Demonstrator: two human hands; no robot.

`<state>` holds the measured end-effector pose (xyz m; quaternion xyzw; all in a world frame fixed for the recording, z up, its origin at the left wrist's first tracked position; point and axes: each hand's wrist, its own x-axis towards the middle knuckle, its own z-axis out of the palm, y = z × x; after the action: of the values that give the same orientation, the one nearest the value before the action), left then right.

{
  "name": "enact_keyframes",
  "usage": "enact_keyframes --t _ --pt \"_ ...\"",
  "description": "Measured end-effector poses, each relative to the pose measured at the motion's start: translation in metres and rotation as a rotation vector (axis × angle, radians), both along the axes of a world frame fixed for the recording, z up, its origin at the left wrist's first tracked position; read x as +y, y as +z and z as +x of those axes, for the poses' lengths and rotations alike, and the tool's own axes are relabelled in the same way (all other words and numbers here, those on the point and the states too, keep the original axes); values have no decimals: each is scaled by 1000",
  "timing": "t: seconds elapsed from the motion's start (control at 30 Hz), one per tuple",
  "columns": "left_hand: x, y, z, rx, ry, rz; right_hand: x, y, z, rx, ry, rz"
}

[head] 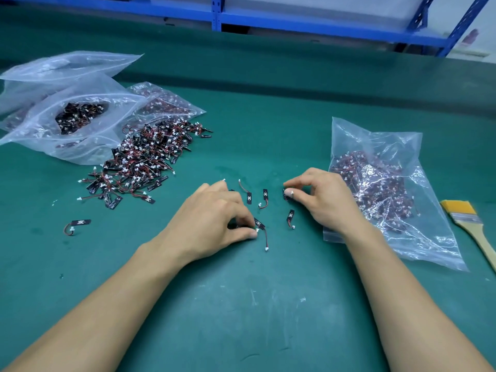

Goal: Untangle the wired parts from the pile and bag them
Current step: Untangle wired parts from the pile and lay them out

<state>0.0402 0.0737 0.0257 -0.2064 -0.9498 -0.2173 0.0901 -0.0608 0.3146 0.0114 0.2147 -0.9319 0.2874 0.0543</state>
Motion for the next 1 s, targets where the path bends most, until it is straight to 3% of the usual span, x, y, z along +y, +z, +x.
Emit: enact_keyframes --t 0.37,0.43,0.53,0.63,0.77,1.0 --pt "-15 -1 0 40 -174 46 -10 -1 0 -4 71 31" --pt "-21 0 -3 113 -85 101 -9 -1 1 -4 75 34" --pt "-38 2 -12 228 220 195 -3 0 1 -35 76 8" --pt "-54 -1 -20 158 508 265 -1 1 1 -56 67 -8" --pt "-59 -8 -22 -71 461 189 -3 1 3 -53 54 -14" --pt "-57 -12 -28 -79 529 182 -8 0 8 -44 95 -29"
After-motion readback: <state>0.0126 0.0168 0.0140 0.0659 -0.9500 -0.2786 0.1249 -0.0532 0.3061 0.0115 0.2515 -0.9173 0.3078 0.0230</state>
